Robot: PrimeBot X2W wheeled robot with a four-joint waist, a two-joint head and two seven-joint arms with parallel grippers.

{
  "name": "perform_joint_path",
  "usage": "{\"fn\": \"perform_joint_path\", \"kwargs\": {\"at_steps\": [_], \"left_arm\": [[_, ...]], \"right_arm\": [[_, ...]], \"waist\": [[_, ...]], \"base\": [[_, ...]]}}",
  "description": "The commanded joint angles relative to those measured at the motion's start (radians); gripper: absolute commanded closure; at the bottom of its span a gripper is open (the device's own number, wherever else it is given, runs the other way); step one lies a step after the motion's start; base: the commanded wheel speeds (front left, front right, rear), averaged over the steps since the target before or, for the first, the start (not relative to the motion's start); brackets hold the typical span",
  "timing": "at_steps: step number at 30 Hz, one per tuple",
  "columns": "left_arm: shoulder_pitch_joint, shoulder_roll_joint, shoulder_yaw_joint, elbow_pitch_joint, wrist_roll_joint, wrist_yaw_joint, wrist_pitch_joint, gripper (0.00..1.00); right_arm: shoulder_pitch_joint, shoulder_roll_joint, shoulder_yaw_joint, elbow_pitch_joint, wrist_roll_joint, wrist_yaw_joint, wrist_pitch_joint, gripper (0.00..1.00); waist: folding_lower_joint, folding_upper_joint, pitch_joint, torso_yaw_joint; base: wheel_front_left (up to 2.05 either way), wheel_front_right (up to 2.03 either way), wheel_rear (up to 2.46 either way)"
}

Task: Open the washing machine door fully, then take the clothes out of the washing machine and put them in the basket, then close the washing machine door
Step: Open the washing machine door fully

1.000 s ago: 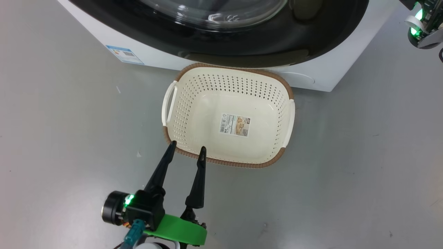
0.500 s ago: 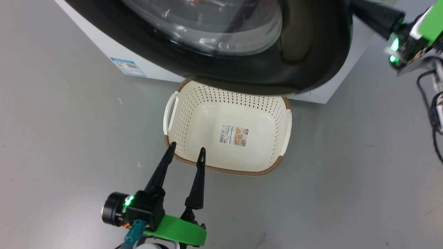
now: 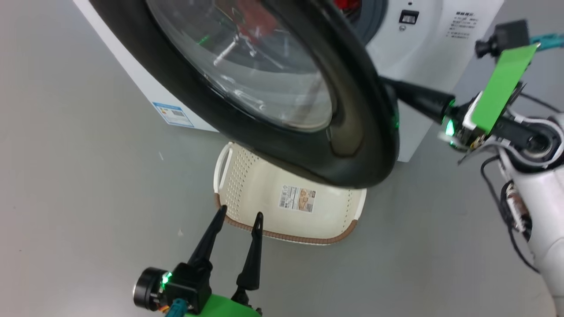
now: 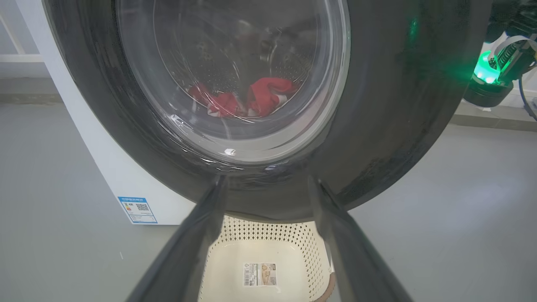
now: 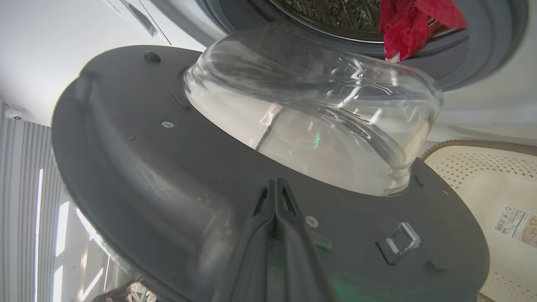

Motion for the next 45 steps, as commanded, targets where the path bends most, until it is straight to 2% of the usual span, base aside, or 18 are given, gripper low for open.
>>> {"fn": "perform_joint_path", "kwargs": {"at_steps": [1,11,16,30,45], "left_arm": [[0.01,0.009,0.03,-0.024,-0.001,-0.004,-0.012,0.0],[0.084,0.009,0.046,-0.034,0.003,-0.01,-0.012,0.0],[0.123,0.009,0.057,-0.042,-0.001,-0.013,-0.012,0.0],[0.183,0.009,0.095,-0.063,0.012,-0.017,-0.012,0.0],[0.245,0.009,0.173,-0.132,0.019,0.021,-0.012,0.0]], "right_arm": [[0.022,0.024,0.02,-0.044,-0.013,0.005,0.005,1.0],[0.16,0.076,0.075,-0.141,-0.042,0.005,0.024,1.0],[0.223,0.107,0.109,-0.183,-0.049,0.005,0.038,1.0],[0.299,0.158,0.149,-0.203,-0.07,0.005,0.015,1.0],[0.264,0.208,0.22,-0.176,-0.079,0.005,-0.027,1.0]], "waist": [[0.0,0.0,-0.024,0.012],[0.0,0.0,-0.095,0.066],[0.0,0.0,-0.132,0.121],[0.0,0.0,-0.193,0.276],[0.0,0.0,-0.199,0.291]], "base": [[0.0,0.0,0.0],[0.0,0.0,0.0],[0.0,0.0,0.0],[0.0,0.0,0.0],[0.0,0.0,0.0]]}}
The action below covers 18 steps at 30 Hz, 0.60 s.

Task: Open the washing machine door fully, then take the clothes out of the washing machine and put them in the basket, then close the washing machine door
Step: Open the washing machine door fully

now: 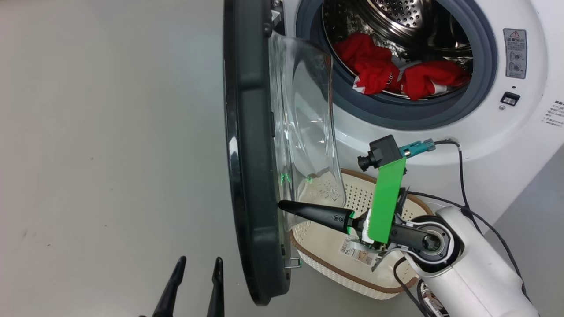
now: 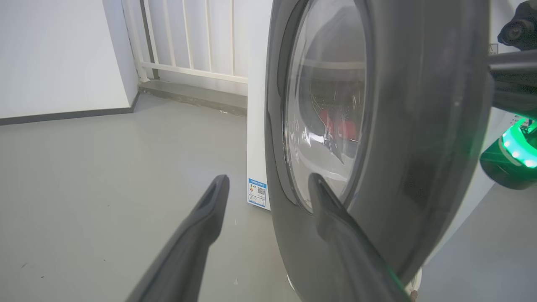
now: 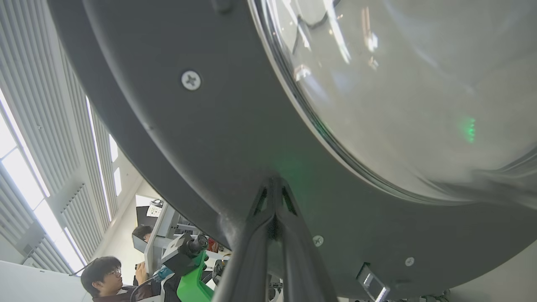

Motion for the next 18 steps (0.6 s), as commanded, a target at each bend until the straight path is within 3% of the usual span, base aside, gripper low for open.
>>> {"fn": "perform_joint_path", "kwargs": {"at_steps": [1,16,18], "left_arm": [[-0.01,0.004,0.039,-0.033,0.008,0.011,-0.012,0.0],[0.004,0.004,0.057,-0.046,0.011,0.015,-0.012,0.0],[0.003,0.004,0.059,-0.043,0.011,0.012,-0.012,0.0]], "right_arm": [[-0.033,0.03,0.025,-0.022,-0.006,0.005,-0.013,1.0],[-0.058,0.04,0.094,-0.001,0.017,0.005,-0.079,1.0],[-0.058,0.04,0.096,0.003,0.007,0.005,-0.092,0.07]], "waist": [[-0.0001,0.0,0.0,0.001],[-0.0001,0.0,-0.007,0.001],[-0.0001,0.0,-0.007,0.0]], "base": [[0.0,0.0,0.0],[0.0,0.0,0.0],[0.0,0.0,0.0]]}}
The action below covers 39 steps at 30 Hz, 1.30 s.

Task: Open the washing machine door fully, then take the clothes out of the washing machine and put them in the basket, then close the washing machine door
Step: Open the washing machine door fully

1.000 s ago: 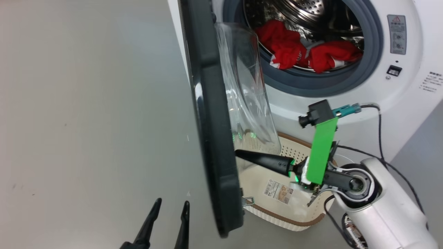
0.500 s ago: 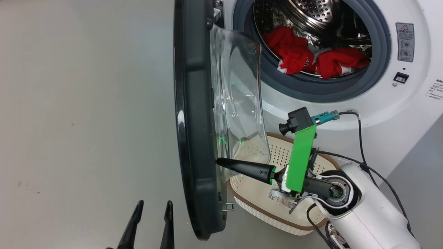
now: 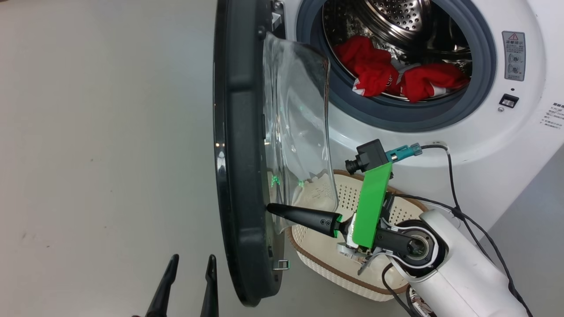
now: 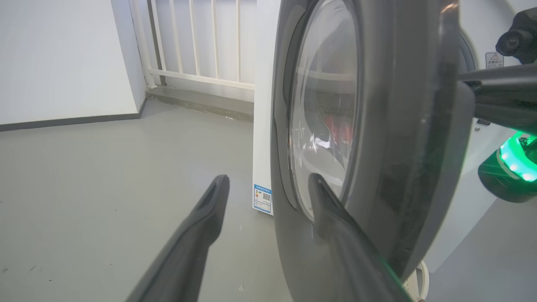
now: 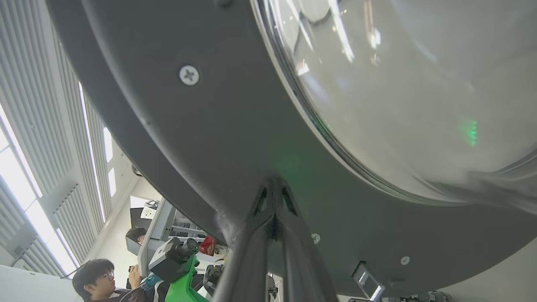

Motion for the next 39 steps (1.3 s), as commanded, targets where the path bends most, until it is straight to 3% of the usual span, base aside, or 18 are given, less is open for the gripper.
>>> {"fn": "perform_joint_path", "kwargs": {"at_steps": [1,13,29,39], "left_arm": [[-0.006,0.004,0.037,-0.024,0.003,0.002,-0.012,0.0],[-0.03,0.004,0.068,0.025,-0.005,-0.039,-0.012,0.0],[-0.047,0.004,0.102,0.084,-0.006,-0.086,-0.012,0.0],[-0.054,0.004,0.131,0.09,-0.012,-0.091,-0.012,0.0]], "right_arm": [[-0.03,0.031,0.014,-0.02,-0.003,0.005,-0.017,0.0],[0.029,-0.037,0.005,0.023,-0.071,0.005,-0.124,0.0],[0.163,-0.193,0.034,0.103,-0.182,0.005,-0.404,0.0],[0.238,-0.281,0.064,0.096,-0.213,0.005,-0.579,0.0]], "waist": [[0.0,0.0,0.0,-0.001],[0.0,0.0,-0.014,-0.01],[0.0,0.0,-0.041,-0.032],[0.0,0.0,-0.034,-0.068]], "base": [[0.0,0.0,0.0],[0.0,0.0,0.0],[0.0,0.0,0.0],[0.0,0.0,0.0]]}}
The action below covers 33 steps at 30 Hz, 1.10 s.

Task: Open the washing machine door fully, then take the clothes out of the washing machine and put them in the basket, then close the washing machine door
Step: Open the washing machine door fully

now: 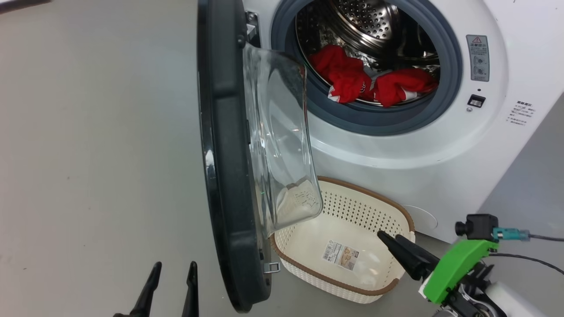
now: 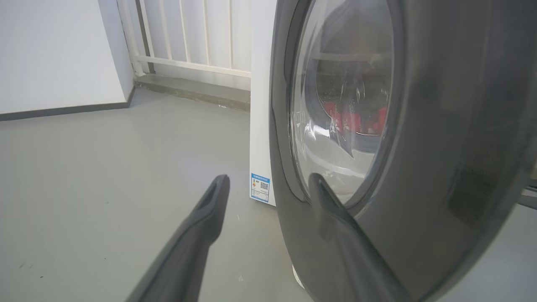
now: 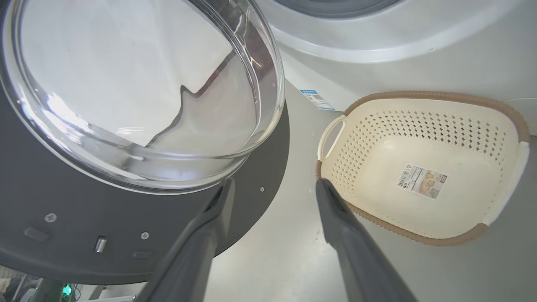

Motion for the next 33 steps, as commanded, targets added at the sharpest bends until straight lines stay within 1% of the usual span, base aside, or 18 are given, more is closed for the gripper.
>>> {"fn": "perform_joint_path", "kwargs": {"at_steps": [1,4,11,15,19,21,27,29,30,33], "left_arm": [[-0.04,0.004,0.037,-0.022,-0.007,-0.002,-0.012,0.0],[-0.035,0.004,0.045,-0.023,-0.014,0.0,-0.012,0.0],[-0.028,0.004,0.052,-0.022,-0.016,0.0,-0.012,0.0],[-0.026,0.004,0.056,-0.02,-0.015,-0.002,-0.012,0.0],[-0.024,0.004,0.058,-0.019,-0.012,-0.003,-0.012,0.0],[-0.022,0.004,0.06,-0.019,-0.011,-0.003,-0.012,0.0],[-0.022,0.004,0.062,-0.016,-0.011,-0.005,-0.012,0.0],[-0.023,0.004,0.061,-0.014,-0.011,-0.006,-0.012,0.0],[-0.023,0.004,0.061,-0.014,-0.011,-0.006,-0.012,0.0],[-0.022,0.004,0.062,-0.013,-0.009,-0.006,-0.012,0.0]], "right_arm": [[0.009,-0.022,0.014,-0.025,-0.016,0.005,-0.023,0.0],[0.04,-0.054,0.046,-0.029,-0.043,0.005,-0.091,0.0],[0.085,-0.095,0.107,-0.001,-0.093,0.005,-0.222,0.0],[0.093,-0.094,0.134,0.033,-0.129,0.005,-0.307,0.0],[0.093,-0.086,0.138,0.062,-0.199,0.005,-0.347,0.0],[0.095,-0.077,0.109,0.069,-0.249,0.005,-0.351,0.0],[0.151,-0.024,-0.055,0.041,-0.458,0.005,-0.352,0.0],[0.172,-0.004,-0.102,0.026,-0.509,0.005,-0.352,0.0],[0.172,-0.004,-0.102,0.026,-0.509,0.005,-0.352,0.0],[0.2,0.022,-0.165,0.001,-0.579,0.005,-0.352,0.0]], "waist": [[0.0,0.0,0.001,-0.005],[0.0,0.0,0.002,-0.015],[0.0,0.0,-0.001,-0.026],[0.0,0.0,-0.002,-0.032],[0.0,0.0,-0.005,-0.036],[0.0,0.0,-0.006,-0.038],[0.0,0.0,-0.005,-0.039],[0.0,0.0,-0.006,-0.038],[0.0,0.0,-0.006,-0.038],[0.0,0.0,-0.007,-0.036]], "base": [[0.0,0.0,0.0],[0.0,0.0,0.0],[0.0,0.0,0.0],[0.0,0.0,0.0],[0.0,0.0,0.0],[0.0,0.0,0.0],[0.0,0.0,0.0],[0.0,0.0,0.0],[0.0,0.0,0.0],[0.0,0.0,0.0]]}}
